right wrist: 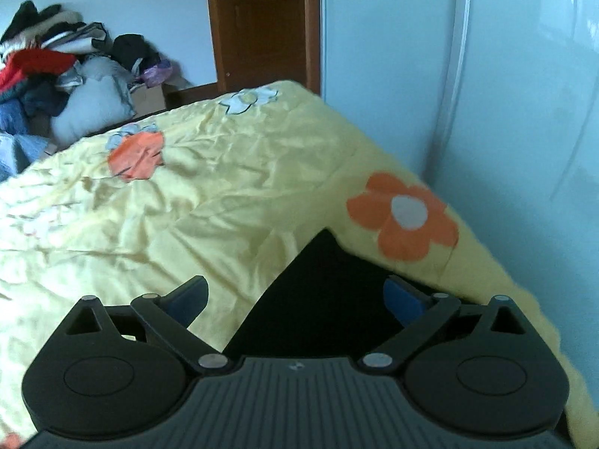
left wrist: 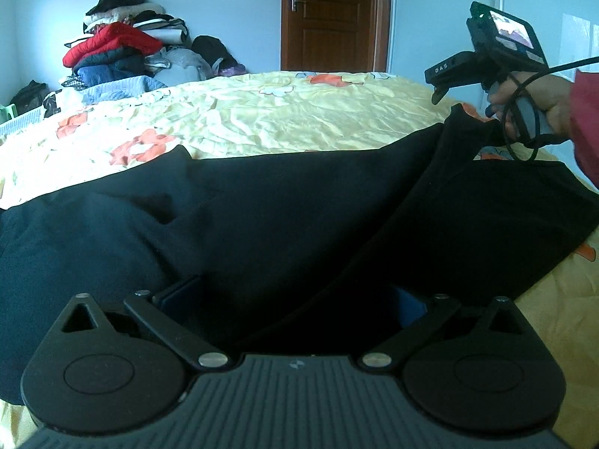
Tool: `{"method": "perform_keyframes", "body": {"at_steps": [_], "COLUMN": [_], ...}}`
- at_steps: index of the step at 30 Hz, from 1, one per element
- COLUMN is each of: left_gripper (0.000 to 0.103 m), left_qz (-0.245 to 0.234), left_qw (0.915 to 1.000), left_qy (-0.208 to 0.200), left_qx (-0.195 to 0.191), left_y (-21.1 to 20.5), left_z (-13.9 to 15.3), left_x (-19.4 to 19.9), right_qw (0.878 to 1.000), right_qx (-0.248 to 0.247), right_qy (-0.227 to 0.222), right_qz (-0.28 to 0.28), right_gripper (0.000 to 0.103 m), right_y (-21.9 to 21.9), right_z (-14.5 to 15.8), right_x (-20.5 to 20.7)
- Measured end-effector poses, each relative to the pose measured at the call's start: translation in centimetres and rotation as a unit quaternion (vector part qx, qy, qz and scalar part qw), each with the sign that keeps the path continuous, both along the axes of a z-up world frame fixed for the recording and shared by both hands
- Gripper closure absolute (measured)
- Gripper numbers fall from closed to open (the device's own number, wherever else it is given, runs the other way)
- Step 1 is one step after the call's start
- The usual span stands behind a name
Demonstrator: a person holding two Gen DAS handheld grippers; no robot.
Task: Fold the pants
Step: 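Grasp the end of the black pants leg with the right tool, then lift the pants leg with the right tool and carry it over the pants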
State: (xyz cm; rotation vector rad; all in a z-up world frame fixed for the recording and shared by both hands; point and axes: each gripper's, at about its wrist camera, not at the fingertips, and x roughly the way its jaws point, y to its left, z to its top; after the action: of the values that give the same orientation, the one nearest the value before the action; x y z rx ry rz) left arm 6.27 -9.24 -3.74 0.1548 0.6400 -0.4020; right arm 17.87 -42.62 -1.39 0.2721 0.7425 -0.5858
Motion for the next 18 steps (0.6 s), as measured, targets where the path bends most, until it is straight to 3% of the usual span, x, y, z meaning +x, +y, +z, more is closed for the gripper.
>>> {"method": "perform_keyframes", "body": {"at_steps": [1, 3, 6, 10, 14, 18], "left_gripper": [0.0, 0.0, 0.0, 0.0, 0.0, 0.0], "left_qz": [0.0, 0.0, 0.0, 0.0, 0.001, 0.001], "left_qw": [1.0, 1.0, 1.0, 1.0, 1.0, 1.0], "left_qy": [0.0, 0.0, 0.0, 0.0, 0.0, 0.0], "left_qx": [0.0, 0.0, 0.0, 0.0, 0.0, 0.0], "left_y": [0.0, 0.0, 0.0, 0.0, 0.0, 0.0], "left_z": [0.0, 0.0, 0.0, 0.0, 0.0, 0.0], "left_x": [0.0, 0.0, 0.0, 0.0, 0.0, 0.0], "right_qw": [1.0, 1.0, 0.999, 0.999, 1.0, 1.0], "right_qx": [-0.004, -0.009, -0.003, 0.011, 0.02, 0.023], "right_qy": [0.002, 0.014, 0.03, 0.032, 0.01, -0.011], "right_qz": [0.001, 0.006, 0.012, 0.018, 0.019, 0.011], "right_gripper": [0.005, 0.026, 0.047, 0.062, 0.084, 0.09], "right_y": [-0.1, -0.2, -0.5, -1.1, -1.4, -2.0], "right_z": [-0.2, -0.4, -0.8, -1.3, -0.8, -0.3], "right_x": [0.2, 0.6, 0.8, 0.7, -0.1, -2.1]}}
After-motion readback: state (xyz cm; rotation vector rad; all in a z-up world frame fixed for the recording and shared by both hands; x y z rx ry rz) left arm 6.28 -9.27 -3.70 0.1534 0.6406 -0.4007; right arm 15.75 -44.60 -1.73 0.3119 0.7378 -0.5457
